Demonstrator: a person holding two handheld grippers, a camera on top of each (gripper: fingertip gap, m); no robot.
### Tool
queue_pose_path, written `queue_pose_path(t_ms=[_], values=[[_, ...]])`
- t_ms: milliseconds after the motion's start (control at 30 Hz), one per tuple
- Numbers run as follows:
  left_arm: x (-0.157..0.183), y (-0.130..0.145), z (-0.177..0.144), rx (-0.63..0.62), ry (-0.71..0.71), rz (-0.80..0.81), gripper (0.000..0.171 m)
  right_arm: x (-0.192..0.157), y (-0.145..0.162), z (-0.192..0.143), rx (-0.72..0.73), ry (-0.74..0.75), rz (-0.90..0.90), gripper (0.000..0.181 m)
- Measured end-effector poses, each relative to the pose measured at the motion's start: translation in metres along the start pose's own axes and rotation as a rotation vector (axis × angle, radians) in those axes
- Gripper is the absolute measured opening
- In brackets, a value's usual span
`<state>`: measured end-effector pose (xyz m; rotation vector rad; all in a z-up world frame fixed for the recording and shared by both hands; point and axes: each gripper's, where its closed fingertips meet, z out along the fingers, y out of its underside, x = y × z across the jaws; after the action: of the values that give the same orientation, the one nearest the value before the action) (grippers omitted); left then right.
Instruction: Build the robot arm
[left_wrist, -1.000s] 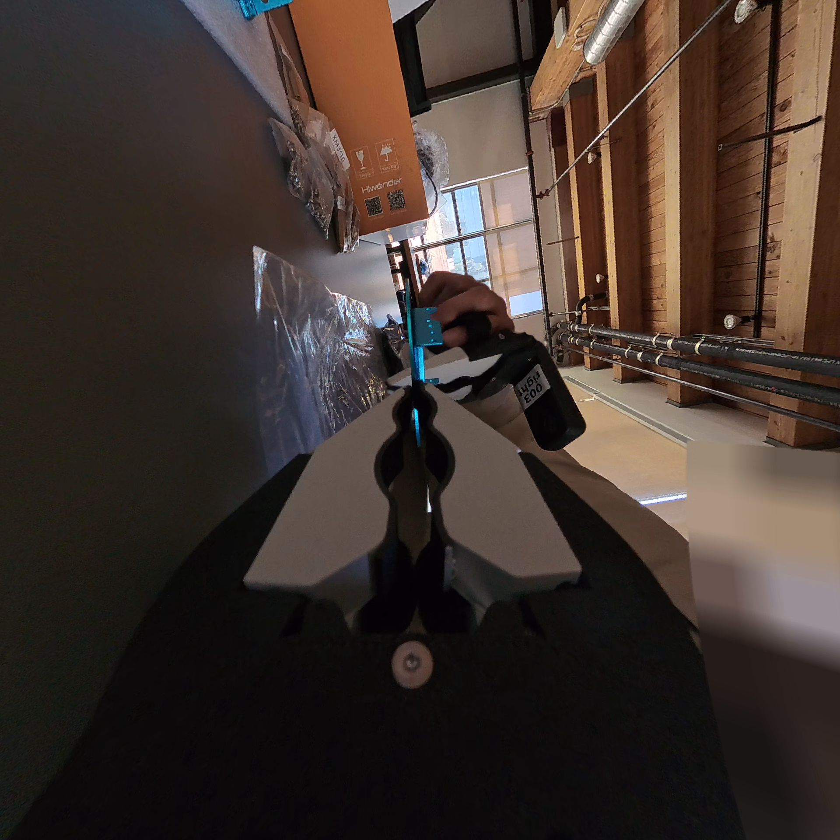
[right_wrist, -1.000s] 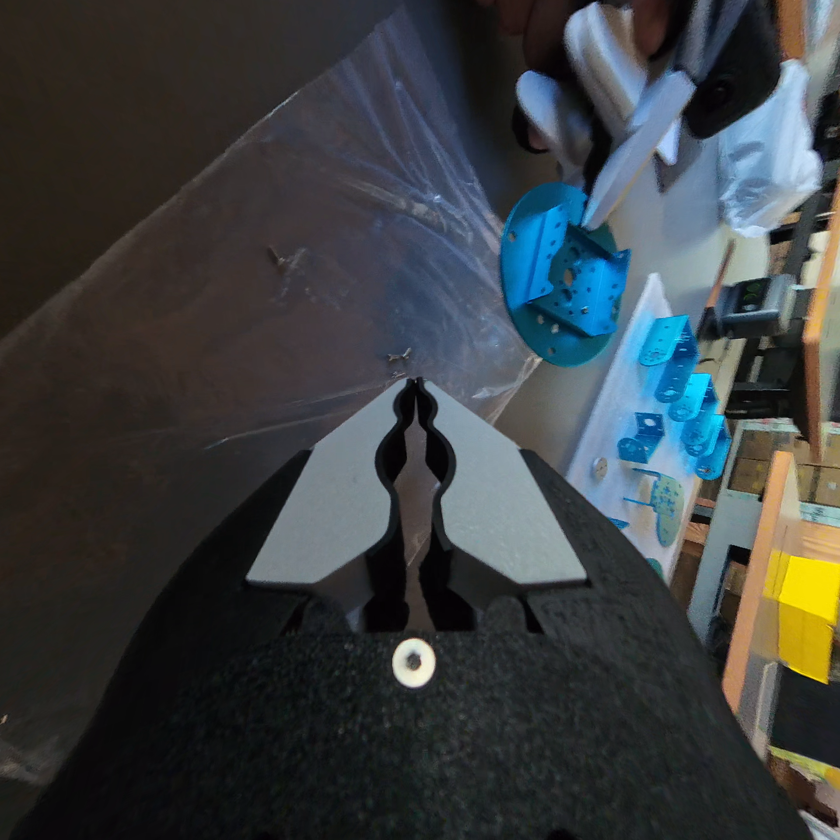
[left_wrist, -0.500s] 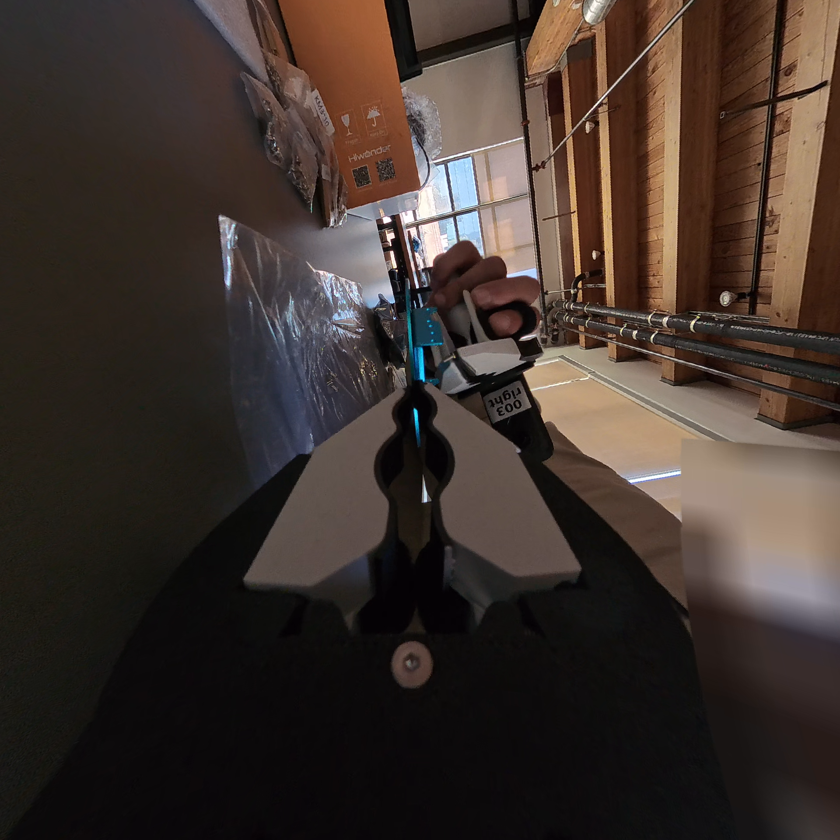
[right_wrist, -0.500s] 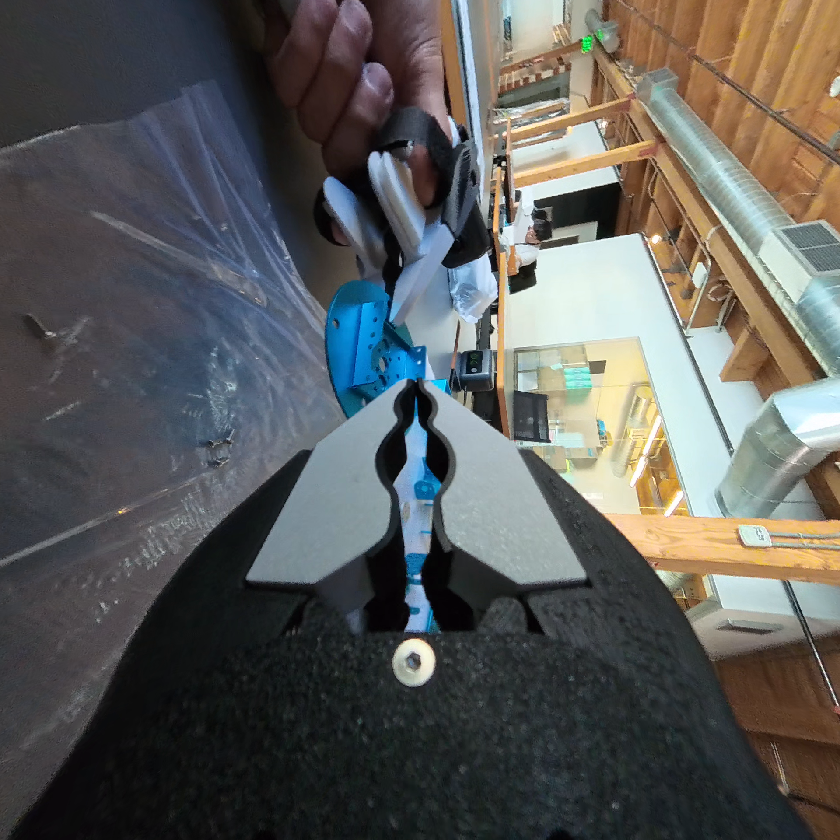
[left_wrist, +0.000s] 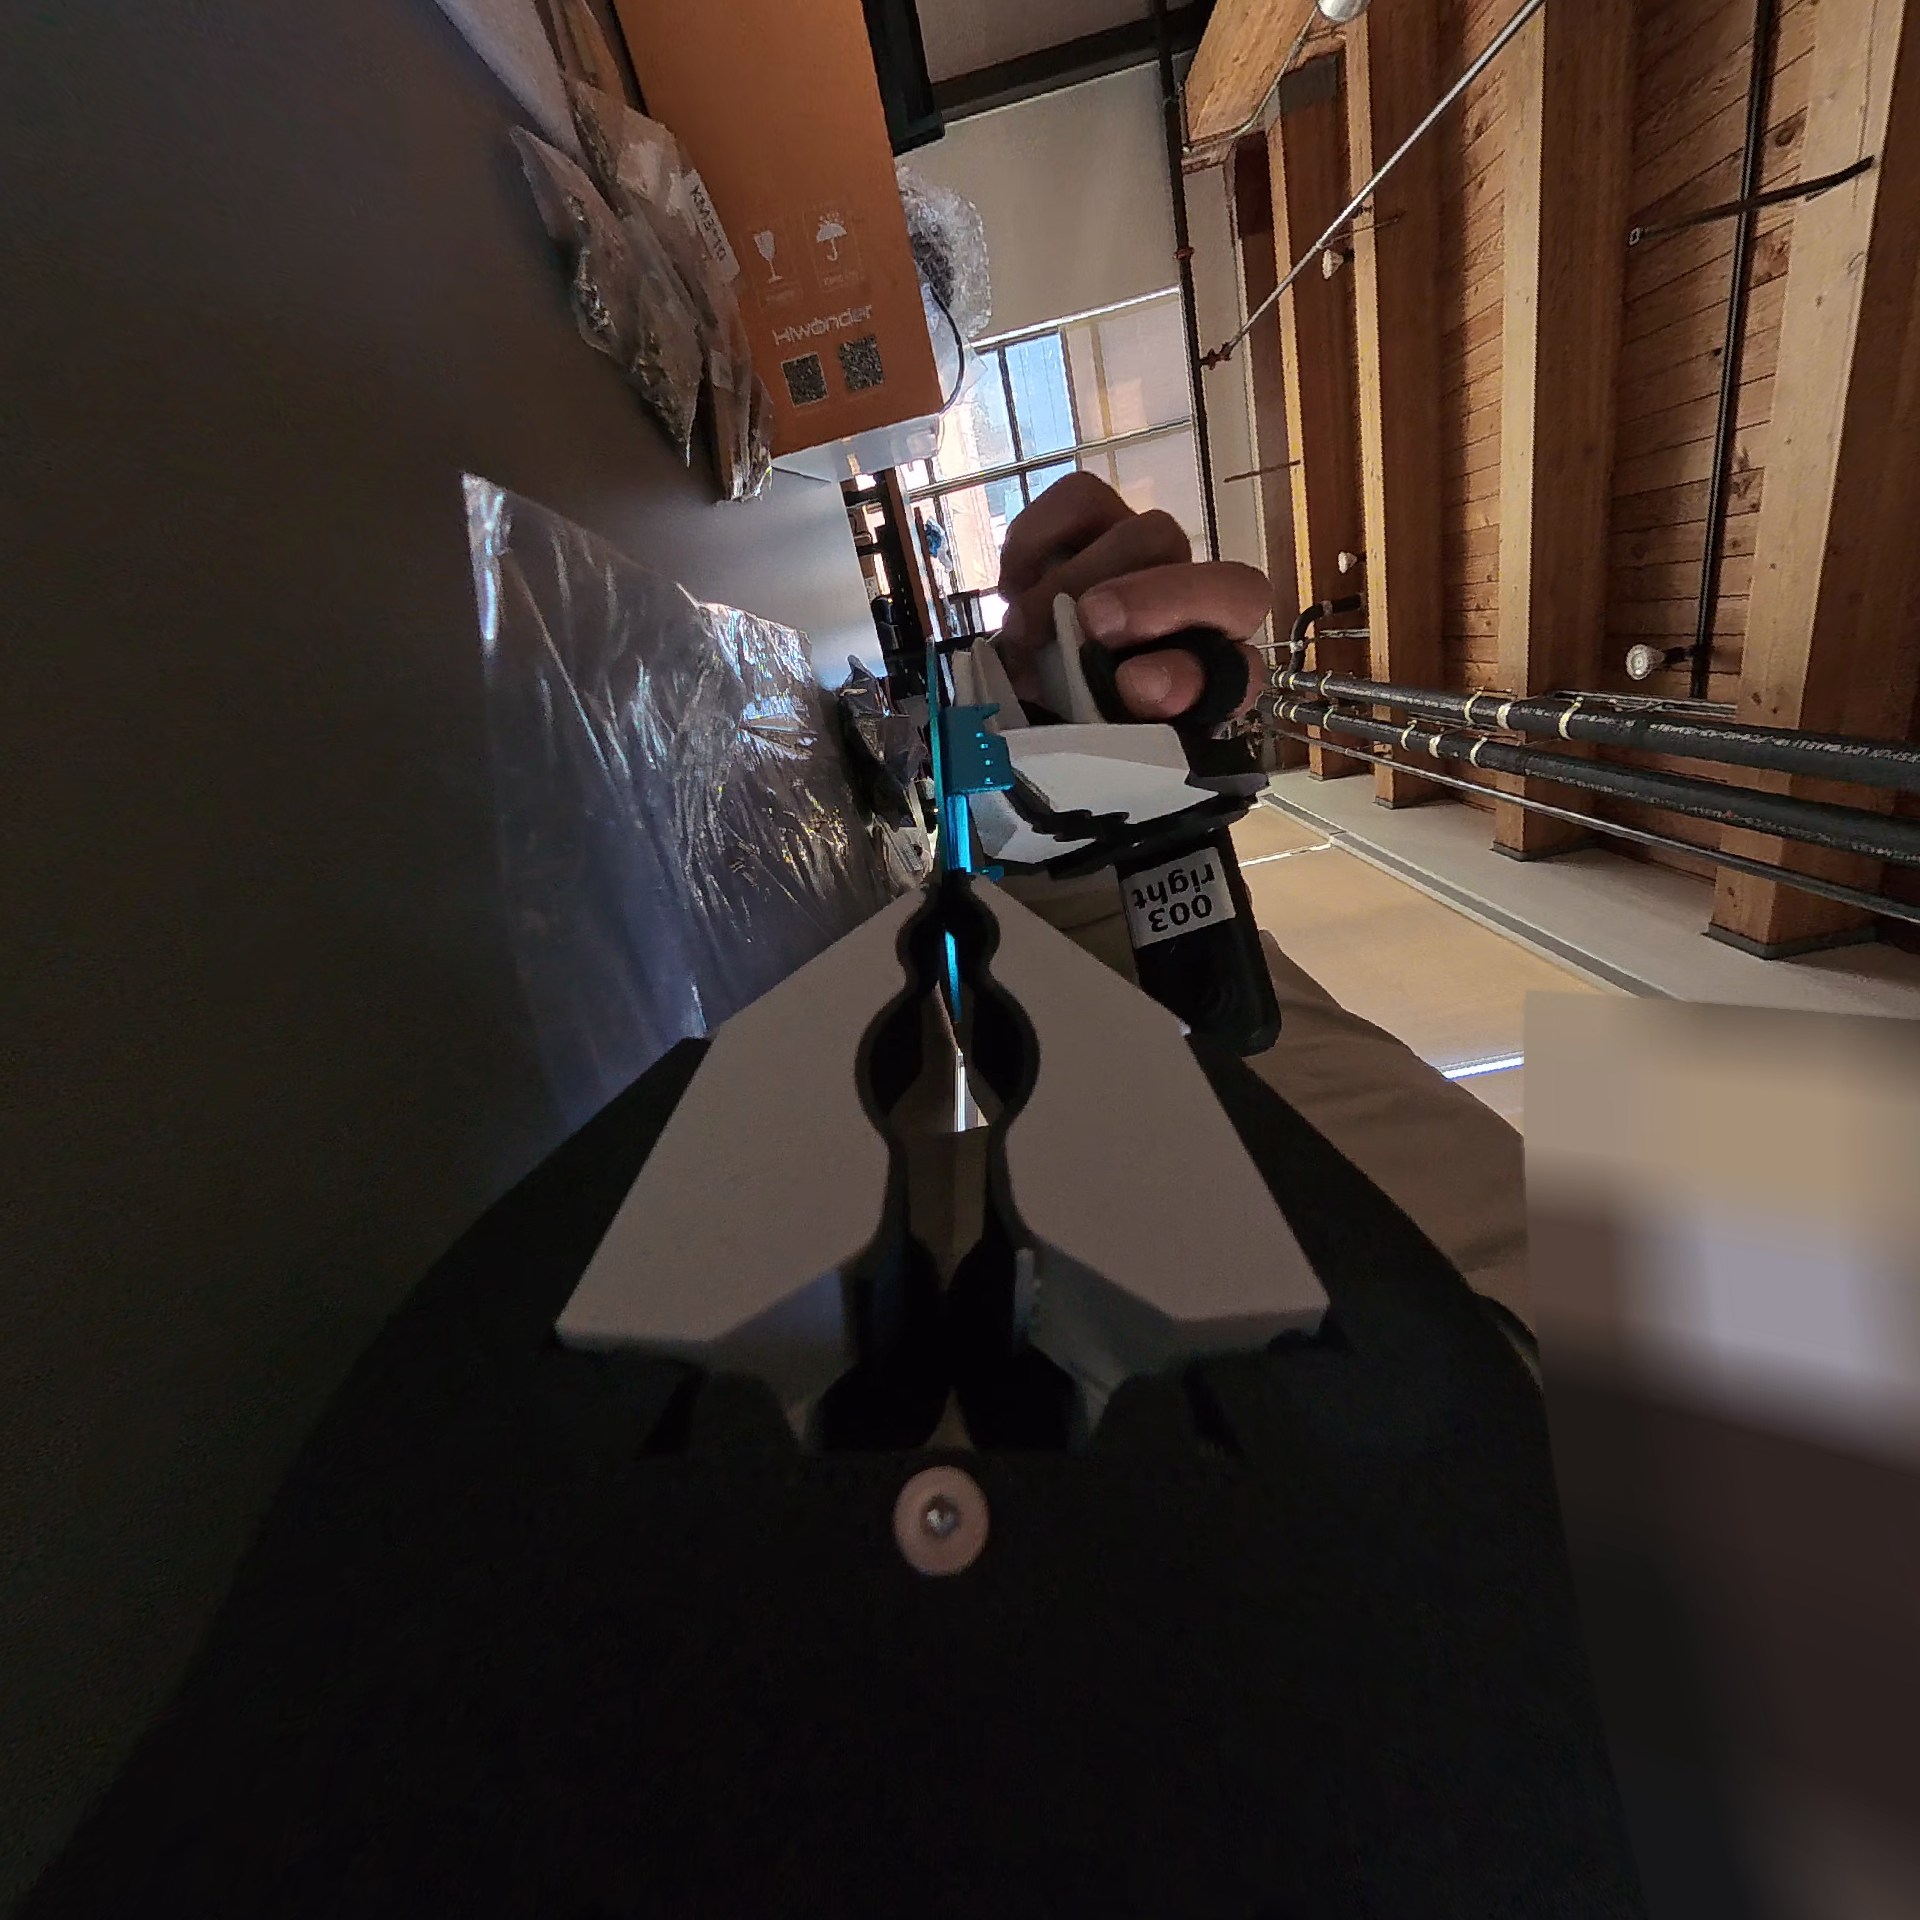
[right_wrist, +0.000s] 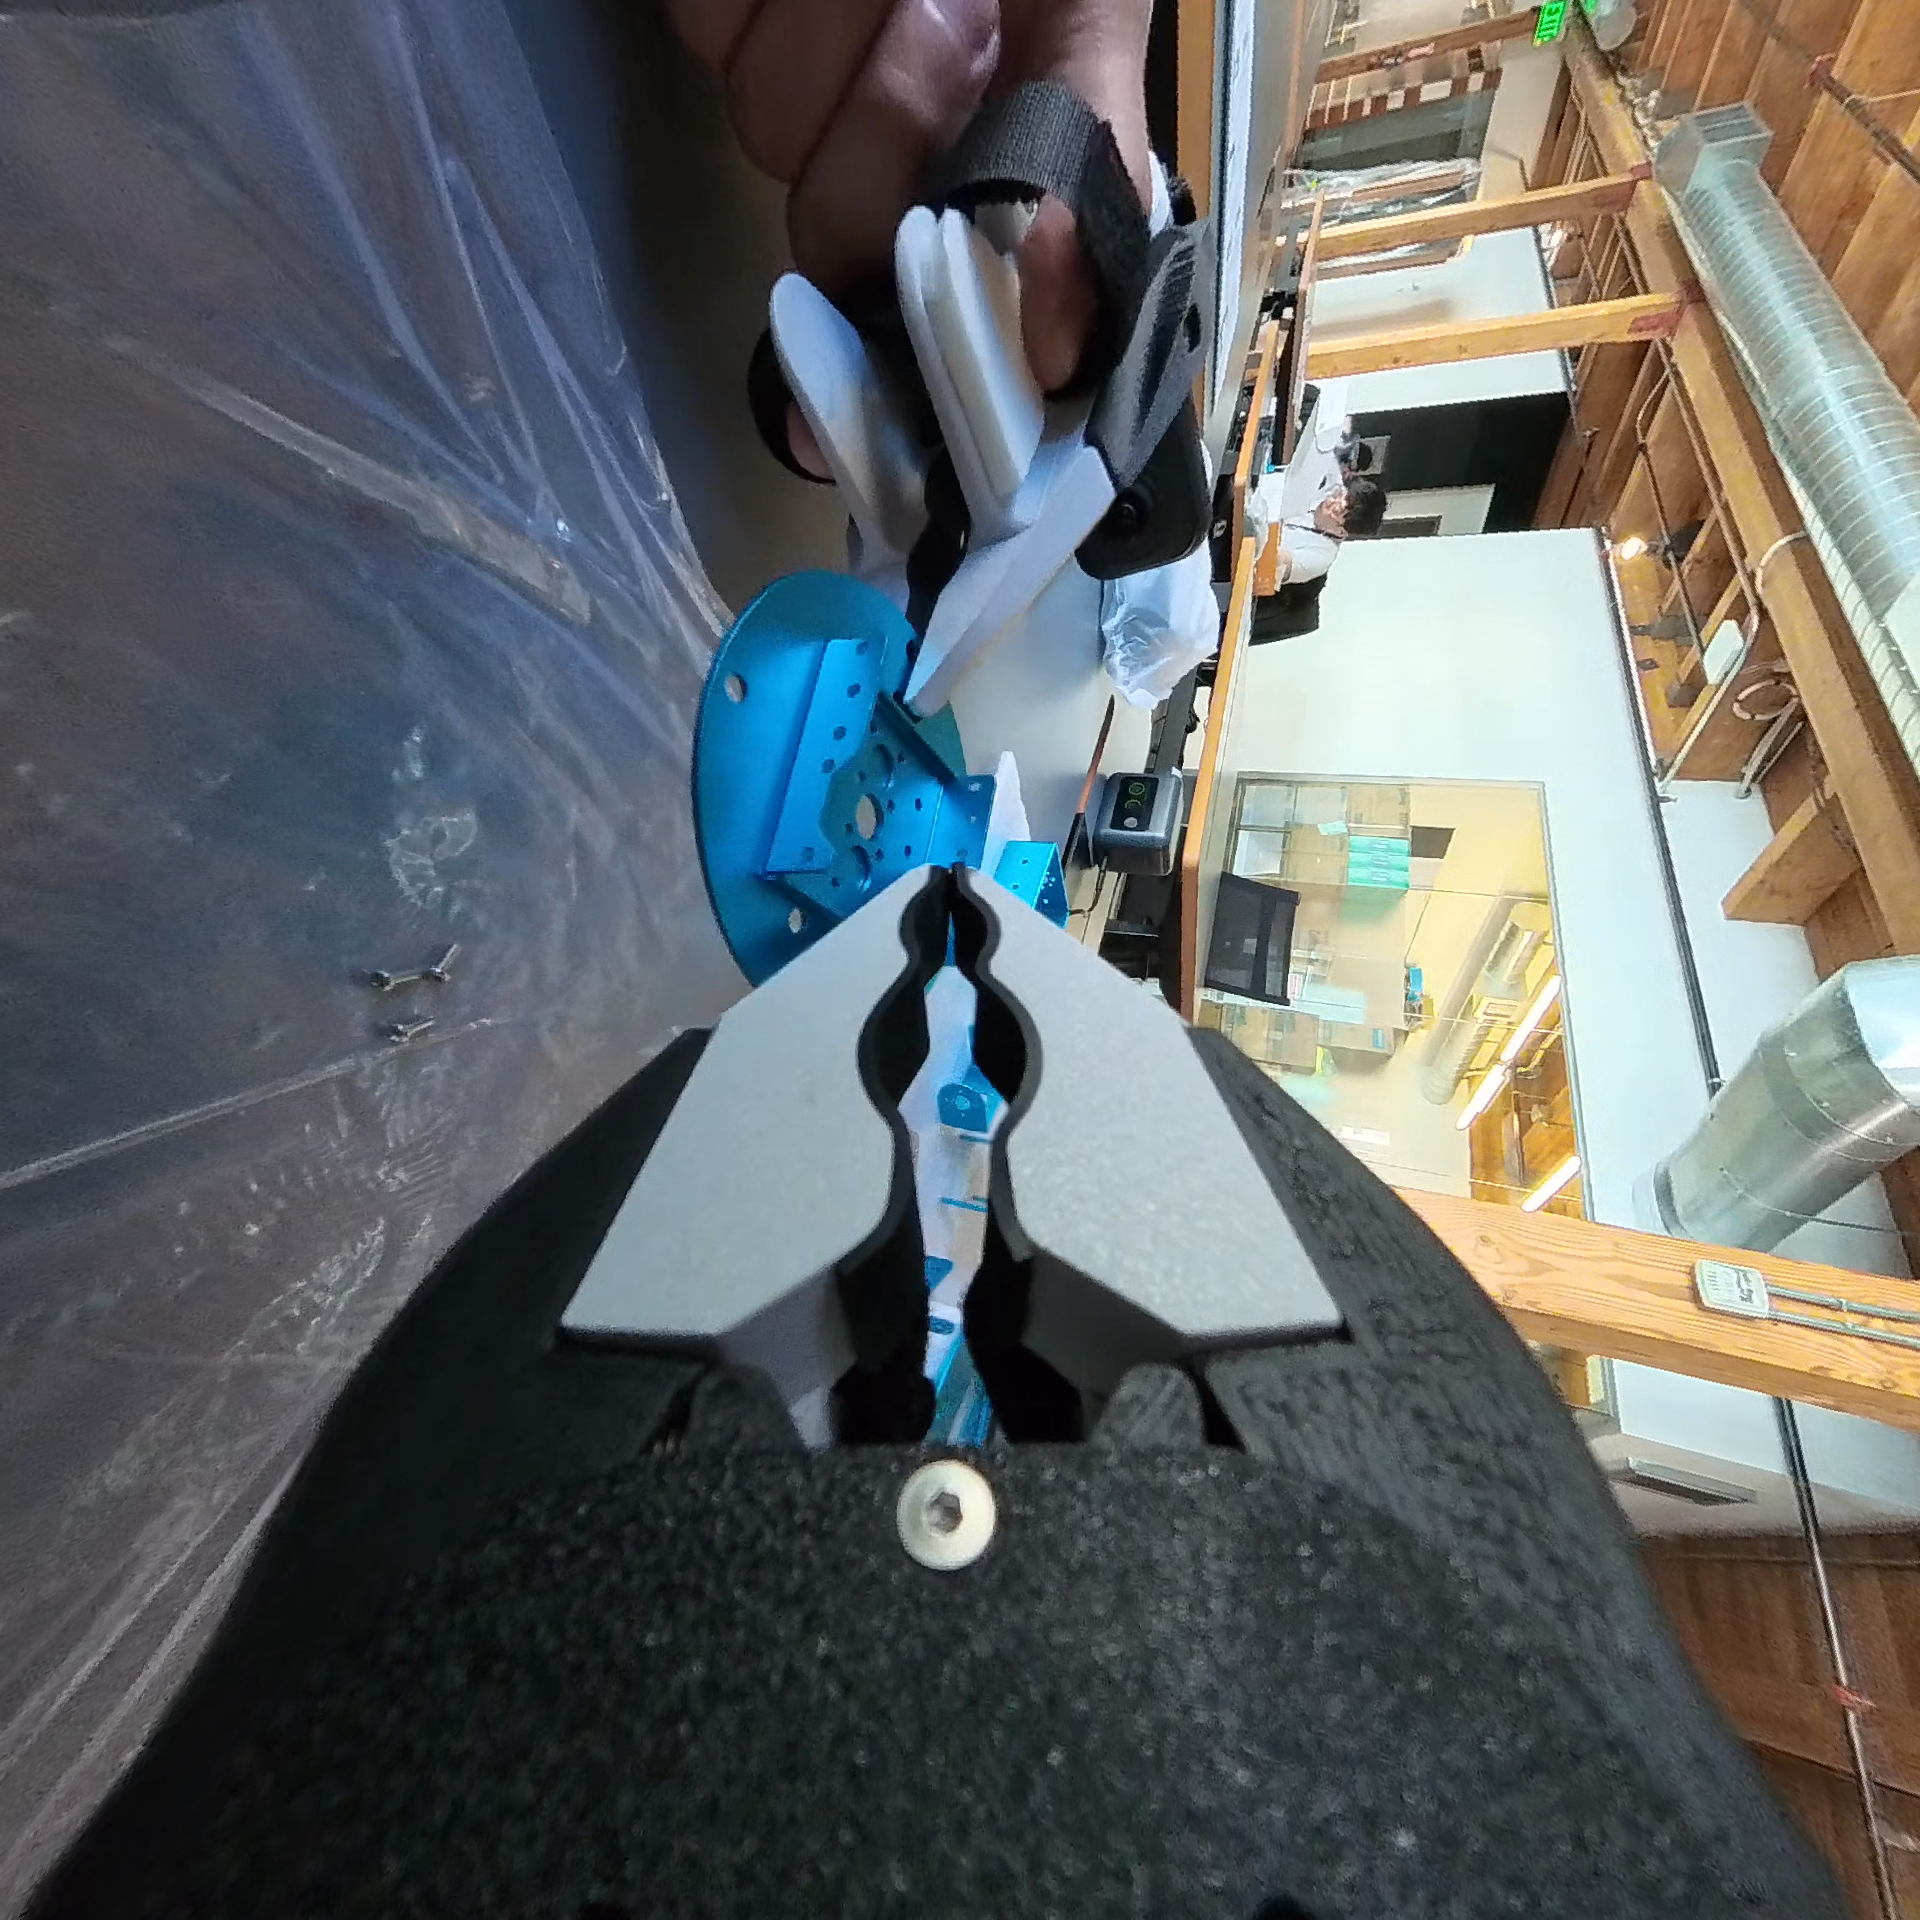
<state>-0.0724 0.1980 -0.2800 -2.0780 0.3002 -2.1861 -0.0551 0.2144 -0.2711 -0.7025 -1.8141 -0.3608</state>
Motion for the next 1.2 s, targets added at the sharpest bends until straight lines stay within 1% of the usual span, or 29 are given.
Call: queue_pose_path(t_ms=[200, 533, 933, 1200], values=[[0.000, 0.001, 0.001, -0.002, 0.000, -0.003, 0.000, -0.001, -0.003, 0.003, 0.004, -0.036, 0.004, 0.000], [0.000, 0.001, 0.001, -0.001, 0.001, -0.006, 0.000, 0.003, -0.009, 0.007, 0.010, -0.046, 0.002, 0.000], [0.000, 0.001, 0.001, -0.002, -0.005, -0.003, 0.000, -0.001, -0.008, 0.011, 0.002, -0.052, -0.023, 0.000], [-0.001, 0.001, 0.001, 0.000, -0.008, -0.004, 0.000, -0.002, -0.007, 0.012, 0.007, -0.073, 0.017, 0.000]])
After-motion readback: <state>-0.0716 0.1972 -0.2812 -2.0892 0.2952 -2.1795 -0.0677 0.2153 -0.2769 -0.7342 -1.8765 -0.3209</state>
